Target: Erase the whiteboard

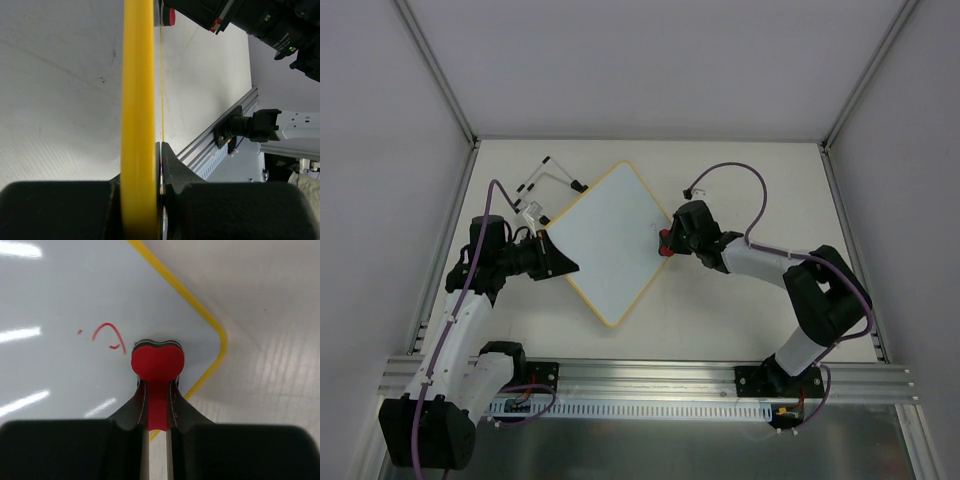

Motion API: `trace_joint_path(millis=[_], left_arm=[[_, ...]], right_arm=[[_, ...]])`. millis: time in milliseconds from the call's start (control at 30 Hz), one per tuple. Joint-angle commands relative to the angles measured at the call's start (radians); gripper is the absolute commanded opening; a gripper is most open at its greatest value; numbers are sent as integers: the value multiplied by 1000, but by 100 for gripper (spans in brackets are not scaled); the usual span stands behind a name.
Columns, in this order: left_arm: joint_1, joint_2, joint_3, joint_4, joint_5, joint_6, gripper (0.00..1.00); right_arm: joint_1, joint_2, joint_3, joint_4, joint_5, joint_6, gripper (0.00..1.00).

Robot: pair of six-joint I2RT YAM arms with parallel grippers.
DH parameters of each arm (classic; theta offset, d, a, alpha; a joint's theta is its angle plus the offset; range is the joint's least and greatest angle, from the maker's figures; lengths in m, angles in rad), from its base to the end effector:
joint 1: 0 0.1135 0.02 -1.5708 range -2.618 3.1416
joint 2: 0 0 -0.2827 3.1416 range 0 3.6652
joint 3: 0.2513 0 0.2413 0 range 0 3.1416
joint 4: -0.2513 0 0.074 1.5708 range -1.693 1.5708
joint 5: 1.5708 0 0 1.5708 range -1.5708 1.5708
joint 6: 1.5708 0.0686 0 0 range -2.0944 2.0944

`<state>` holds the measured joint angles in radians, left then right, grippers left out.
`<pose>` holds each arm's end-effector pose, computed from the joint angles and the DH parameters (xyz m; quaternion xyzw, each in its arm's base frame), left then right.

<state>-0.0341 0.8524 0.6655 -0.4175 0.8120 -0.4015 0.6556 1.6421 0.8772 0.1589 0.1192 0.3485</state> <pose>0.1727 -0.0557 0.2730 0.0318 0.8334 -0.4337 0.3412 0.2960 0.2173 0.1960 -0.1079 0.8781 0.1766 0.4313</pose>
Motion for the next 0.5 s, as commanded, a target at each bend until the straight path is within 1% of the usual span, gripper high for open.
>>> trace_joint_path(millis=[0, 300, 400, 467], left_arm=[[-20, -24, 20, 59, 70, 32, 0], [-20, -35, 11, 52, 73, 29, 0], [-18, -36, 8, 52, 67, 27, 0], [-20, -38, 6, 51, 64, 30, 0]], right_arm=[[45, 24, 126, 16, -50, -37, 0], [55, 100, 359, 16, -87, -105, 0], [53, 133, 381, 16, -73, -103, 0], [50, 142, 365, 16, -66, -94, 0]])
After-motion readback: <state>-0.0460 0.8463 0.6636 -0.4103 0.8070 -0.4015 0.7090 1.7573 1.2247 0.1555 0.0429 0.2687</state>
